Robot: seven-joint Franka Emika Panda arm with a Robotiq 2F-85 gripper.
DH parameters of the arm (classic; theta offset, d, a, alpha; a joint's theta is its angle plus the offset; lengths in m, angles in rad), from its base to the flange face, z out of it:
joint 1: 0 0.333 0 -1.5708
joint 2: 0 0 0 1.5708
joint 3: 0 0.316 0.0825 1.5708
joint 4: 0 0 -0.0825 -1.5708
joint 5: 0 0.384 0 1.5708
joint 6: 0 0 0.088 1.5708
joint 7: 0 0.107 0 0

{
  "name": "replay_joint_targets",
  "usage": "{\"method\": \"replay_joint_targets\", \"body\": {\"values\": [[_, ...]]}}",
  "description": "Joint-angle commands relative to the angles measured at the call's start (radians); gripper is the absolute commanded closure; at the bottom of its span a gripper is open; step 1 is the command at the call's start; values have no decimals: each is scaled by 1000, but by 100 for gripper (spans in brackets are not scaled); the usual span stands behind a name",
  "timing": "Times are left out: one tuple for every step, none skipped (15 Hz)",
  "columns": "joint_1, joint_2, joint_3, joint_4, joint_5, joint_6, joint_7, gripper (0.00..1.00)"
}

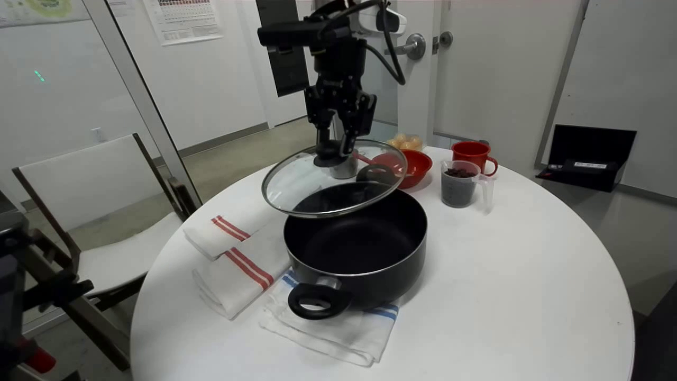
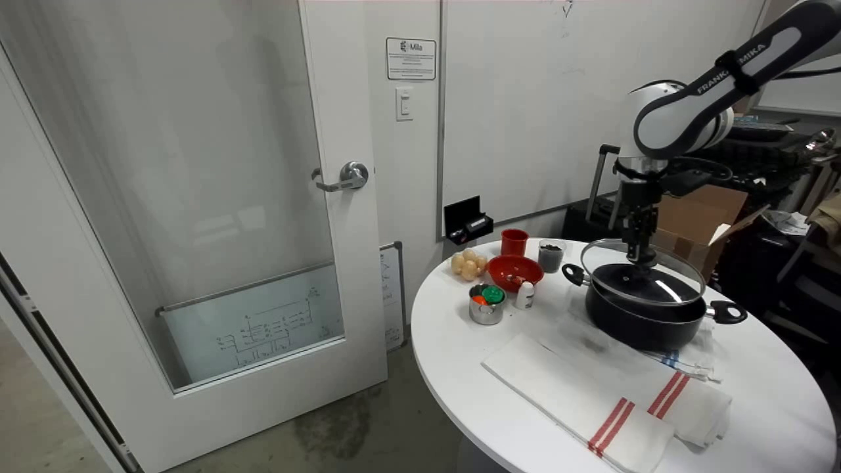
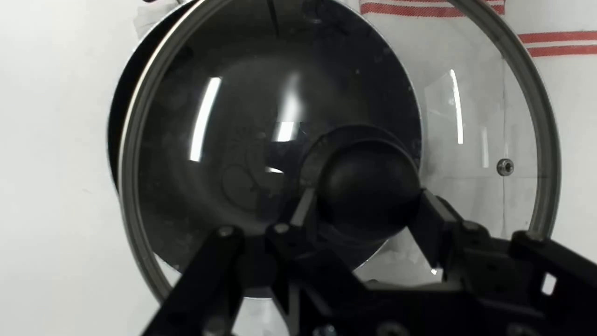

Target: Put the lid on the pot

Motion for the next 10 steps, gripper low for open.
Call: {"method": "replay_joint_targets", "body": {"values": [[-29,-23,-4,-23,42,13,-7,75],[-36,-16,-6,-18,48,13,-8,75],[-42,-13,-6,-16,52,13,-8,75],[-48,-9,-7,-16,55,14,-8,75],[-52,-5,-8,-14,58,16,-8,75],[-57,1,-9,-11,62,17,-8,75],[-62,7,-8,-9,65,18,-10,75],[-66,14,-8,-7,68,22,-11,75],[-69,20,-9,-5,69,22,-10,75],[-72,27,-9,-3,70,22,-10,75]]}}
